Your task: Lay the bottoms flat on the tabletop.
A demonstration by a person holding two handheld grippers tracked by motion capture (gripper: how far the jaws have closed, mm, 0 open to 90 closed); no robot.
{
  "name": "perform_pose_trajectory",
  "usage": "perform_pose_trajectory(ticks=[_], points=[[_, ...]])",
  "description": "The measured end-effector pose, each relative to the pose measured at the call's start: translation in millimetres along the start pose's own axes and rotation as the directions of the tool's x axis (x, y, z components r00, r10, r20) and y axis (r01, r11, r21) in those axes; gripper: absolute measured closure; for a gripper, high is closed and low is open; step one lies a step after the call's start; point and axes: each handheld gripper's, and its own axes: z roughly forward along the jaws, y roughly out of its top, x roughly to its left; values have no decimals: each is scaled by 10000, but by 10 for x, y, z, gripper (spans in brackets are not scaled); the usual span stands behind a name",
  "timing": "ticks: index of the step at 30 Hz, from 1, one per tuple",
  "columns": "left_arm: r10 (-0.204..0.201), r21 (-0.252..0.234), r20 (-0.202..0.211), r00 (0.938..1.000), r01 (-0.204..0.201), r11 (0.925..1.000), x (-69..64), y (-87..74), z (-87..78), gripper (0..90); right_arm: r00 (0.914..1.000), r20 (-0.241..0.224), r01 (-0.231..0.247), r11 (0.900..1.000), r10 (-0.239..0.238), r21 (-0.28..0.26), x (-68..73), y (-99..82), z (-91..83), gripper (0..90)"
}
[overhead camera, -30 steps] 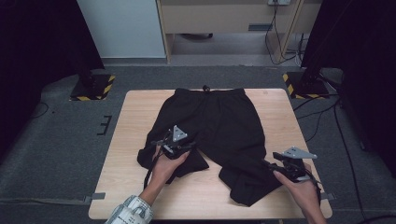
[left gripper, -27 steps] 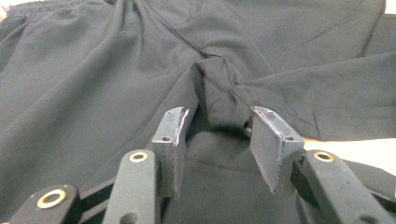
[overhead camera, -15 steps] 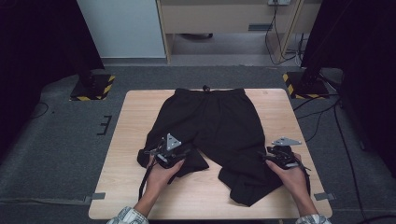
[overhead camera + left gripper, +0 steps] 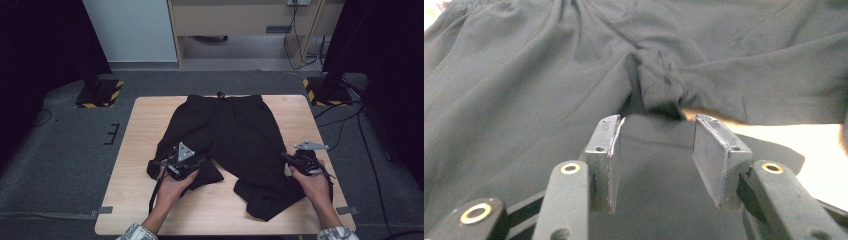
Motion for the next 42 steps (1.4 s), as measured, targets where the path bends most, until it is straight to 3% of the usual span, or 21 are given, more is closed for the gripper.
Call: perform_pose_trajectory(ticks=[3, 5, 8, 10, 12, 13, 16, 17, 18, 20, 22, 24, 27, 29, 32, 34, 35, 39, 41, 42], points=[[-3, -31, 306, 9995, 4, 10000, -20, 100, 85, 525, 9998, -186, -56, 9986, 46, -518, 15, 159, -106, 882], [12, 40, 407, 9992, -14, 10000, -40, 155, 181, 514, 9999, 18, 151, 9982, -150, -574, 9, 243, -97, 883], [-55, 249, 679, 9977, 38, 9997, -80, 222, 369, 473, 9999, 132, 45, 9996, -42, -268, -35, 324, 63, 882], [218, 420, 546, 9983, -241, 9988, -124, 245, 503, 441, 9998, 159, -86, 10000, 85, 28, -53, 341, 221, 881], [427, 909, 741, 9963, -494, 9946, -150, 249, 652, 397, 9995, 207, -246, 9995, 242, 184, -48, 337, 363, 879], [584, 1124, 645, 9962, -654, 9915, -163, 248, 709, 398, 9995, 232, -205, 9995, 200, 238, -47, 330, 397, 879], [1310, 1653, 634, 9893, -1399, 9763, -215, 234, 825, 519, 9990, 292, -344, 9991, 337, 247, -13, 294, 440, 881], [1483, 1710, 678, 9866, -1580, 9725, -223, 230, 845, 603, 9991, 312, -301, 9993, 294, 222, -3, 285, 434, 880], [1483, 1669, 656, 9868, -1574, 9733, -224, 232, 854, 668, 9989, 340, -330, 9992, 322, 229, 9, 277, 424, 880], [1346, 1552, 732, 9882, -1446, 9772, -207, 245, 860, 804, 9987, 355, -374, 9992, 368, 165, 16, 264, 390, 881], [1401, 1604, 759, 9872, -1507, 9755, -204, 258, 872, 843, 9984, 415, -376, 9992, 371, 99, 13, 254, 351, 881], [1302, 1245, 727, 9888, -1386, 9825, -180, 288, 831, 850, 9982, 466, -381, 9992, 375, 115, 8, 245, 315, 882], [756, 317, 532, 9957, -773, 9965, -81, 398, 688, 850, 9978, 586, -330, 9994, 322, 133, -15, 252, 266, 883], [526, -173, 338, 9980, -520, 9985, 16, 475, 608, 850, 9975, 657, -283, 9995, 274, 127, -40, 273, 240, 884], [121, -453, 6, 9999, -120, 9989, 208, 559, 572, 851, 9967, 769, -289, 9995, 278, 128, -82, 330, 240, 884], [-310, -381, -70, 9995, 307, 9988, 344, 576, 602, 850, 9955, 910, -273, 9996, 268, 41, -98, 363, 262, 883], [-310, -273, -42, 9995, 309, 9991, 378, 576, 631, 849, 9960, 818, -348, 9994, 349, -30, -93, 373, 283, 877], [-415, 212, 123, 9991, 412, 9989, 433, 515, 716, 840, 9976, 686, -120, 9999, 126, -87, -5, 382, 347, 706], [-491, 209, 143, 9987, 488, 9986, 434, 492, 716, 836, 9968, 801, -31, 10000, 28, 29, 20, 348, 322, 607], [-562, 159, 185, 9982, 559, 9983, 438, 487, 715, 834, 9963, 856, -28, 10000, 24, 42, 24, 330, 303, 606]])
